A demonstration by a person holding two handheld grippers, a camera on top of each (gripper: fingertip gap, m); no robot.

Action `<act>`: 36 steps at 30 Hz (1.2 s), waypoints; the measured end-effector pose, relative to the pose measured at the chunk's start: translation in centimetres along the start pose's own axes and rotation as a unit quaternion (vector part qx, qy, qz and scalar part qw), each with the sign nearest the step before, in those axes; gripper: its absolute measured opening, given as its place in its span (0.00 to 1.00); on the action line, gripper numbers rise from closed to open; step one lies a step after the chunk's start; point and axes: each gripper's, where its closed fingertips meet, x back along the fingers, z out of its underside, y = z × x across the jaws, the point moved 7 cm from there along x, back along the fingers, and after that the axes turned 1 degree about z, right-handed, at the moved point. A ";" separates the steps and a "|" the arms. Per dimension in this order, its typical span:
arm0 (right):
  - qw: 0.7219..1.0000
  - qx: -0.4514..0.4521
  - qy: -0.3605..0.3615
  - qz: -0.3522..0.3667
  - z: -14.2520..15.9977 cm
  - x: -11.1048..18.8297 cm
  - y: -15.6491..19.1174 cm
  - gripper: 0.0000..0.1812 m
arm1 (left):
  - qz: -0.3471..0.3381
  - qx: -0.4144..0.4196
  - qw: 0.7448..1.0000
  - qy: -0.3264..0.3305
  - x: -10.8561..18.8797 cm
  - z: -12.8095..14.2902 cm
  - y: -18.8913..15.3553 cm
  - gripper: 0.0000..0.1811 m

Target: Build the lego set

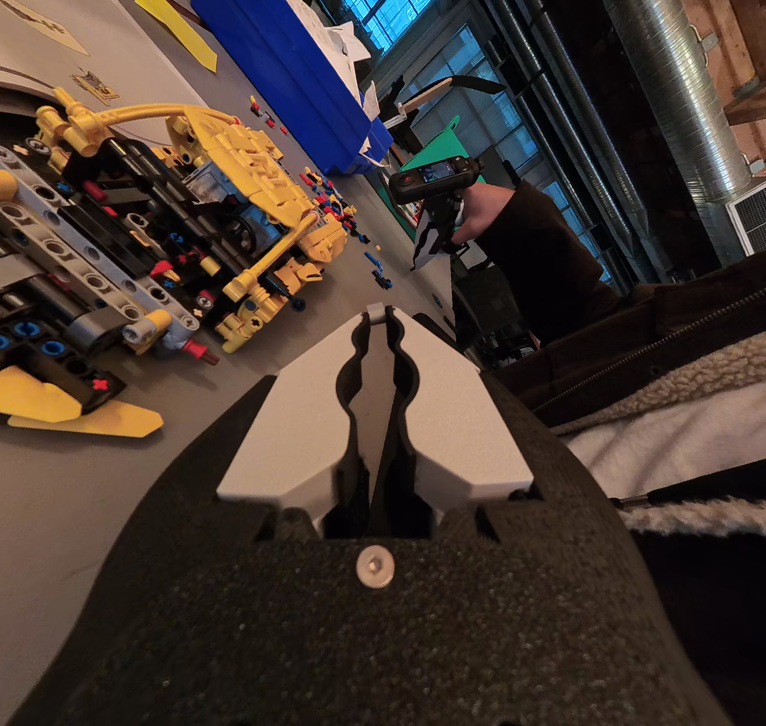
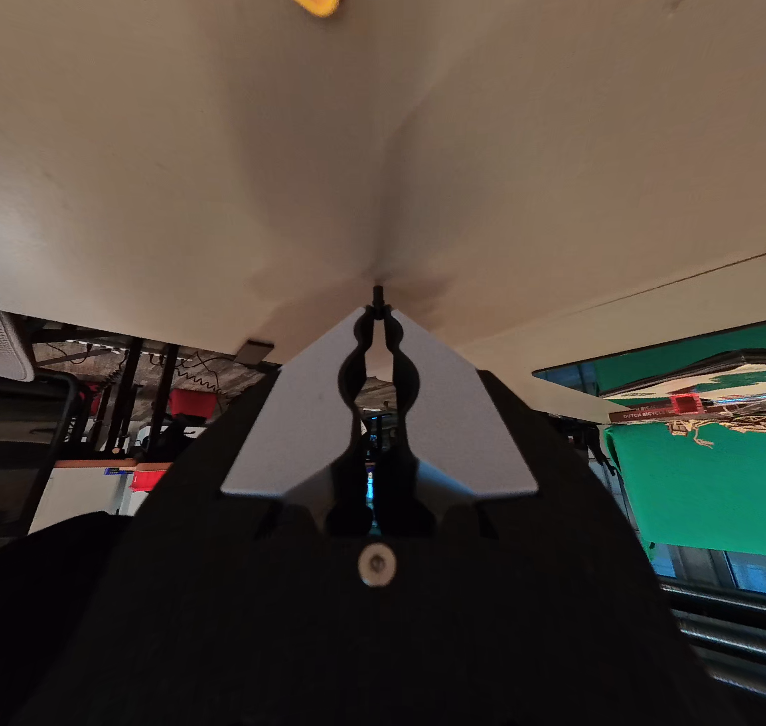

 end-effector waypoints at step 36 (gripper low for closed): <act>0.891 -0.087 -0.445 -0.024 5.1 -3.3 0.2 0.13 | 0.005 0.015 1.000 0.003 -0.2 0.0 0.3 0.04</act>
